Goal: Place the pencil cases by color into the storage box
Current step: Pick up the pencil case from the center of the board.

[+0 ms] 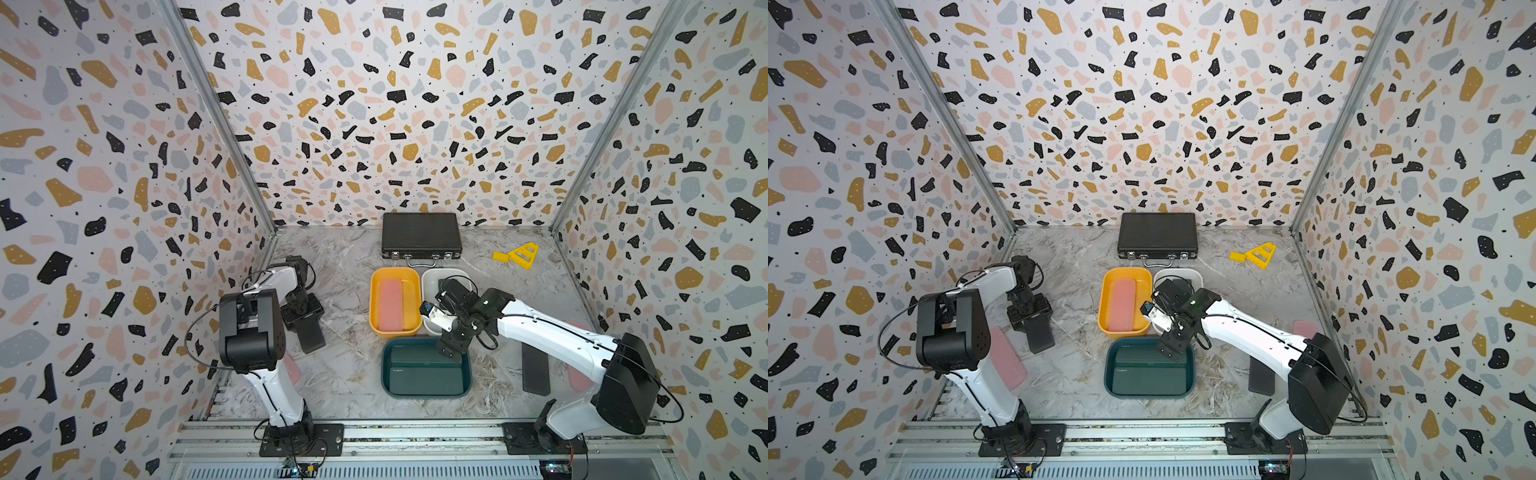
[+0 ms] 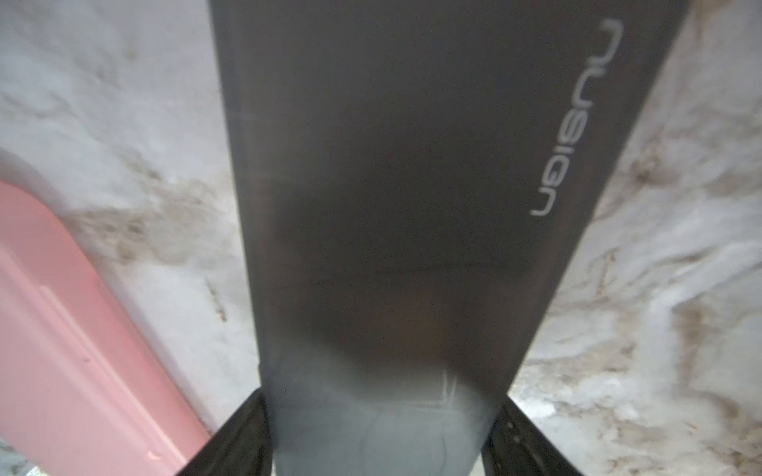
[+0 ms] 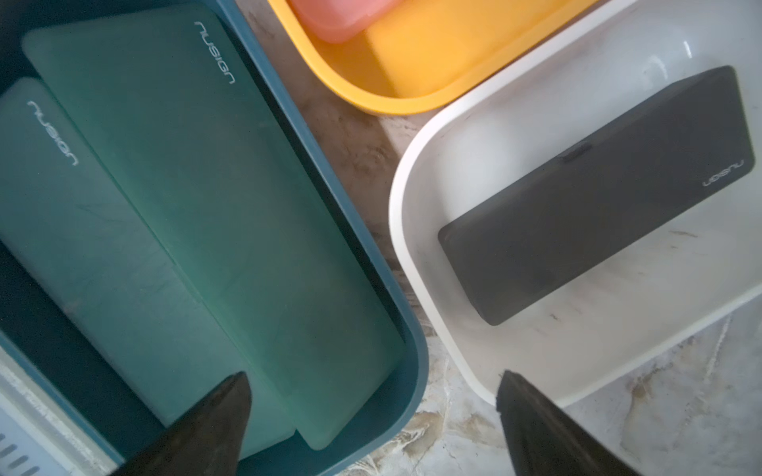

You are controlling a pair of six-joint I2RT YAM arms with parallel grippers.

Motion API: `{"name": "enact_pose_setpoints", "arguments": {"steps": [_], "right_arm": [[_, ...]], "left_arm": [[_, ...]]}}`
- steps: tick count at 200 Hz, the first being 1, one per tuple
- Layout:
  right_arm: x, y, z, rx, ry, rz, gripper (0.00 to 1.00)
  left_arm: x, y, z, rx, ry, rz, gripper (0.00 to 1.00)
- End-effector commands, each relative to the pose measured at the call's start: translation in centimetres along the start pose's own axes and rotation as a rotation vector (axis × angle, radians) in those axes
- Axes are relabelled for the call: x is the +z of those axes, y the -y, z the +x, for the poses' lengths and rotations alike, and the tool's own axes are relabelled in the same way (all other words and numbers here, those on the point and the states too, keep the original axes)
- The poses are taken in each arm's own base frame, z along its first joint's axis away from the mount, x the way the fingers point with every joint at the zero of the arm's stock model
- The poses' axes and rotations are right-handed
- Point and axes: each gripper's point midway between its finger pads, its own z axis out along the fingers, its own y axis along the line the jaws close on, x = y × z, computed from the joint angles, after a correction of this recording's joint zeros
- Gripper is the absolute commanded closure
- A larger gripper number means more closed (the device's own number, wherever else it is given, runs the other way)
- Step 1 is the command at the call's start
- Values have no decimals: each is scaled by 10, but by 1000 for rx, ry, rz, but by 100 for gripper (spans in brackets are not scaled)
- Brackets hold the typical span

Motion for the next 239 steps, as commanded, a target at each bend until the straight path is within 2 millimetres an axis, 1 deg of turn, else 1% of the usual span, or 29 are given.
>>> {"name": "enact_pose_setpoints", "arguments": {"steps": [1,25,63,101,134,167,205,239], "right_arm": [[-12,4,3,25,19,17,1],[-15,9,3,50,25,26,1],[-18,20,3,104,36,42,2],[-23,37,7,179,41,85,2],[-26,51,13,239,43,119,2],[-28,64,20,303,41,146,2],[-32,83,32,394,35,197,2],[-37,98,42,468,38,232,2]], "left_arm": [[3,0,6,1,-20,23,41],[-9,1,4,6,3,36,43],[-37,5,2,28,49,62,44],[-70,19,3,85,99,84,44],[-103,44,11,159,148,116,44],[-131,74,25,238,180,149,45],[-156,110,45,321,207,187,44],[-170,146,73,396,209,243,44]]}}
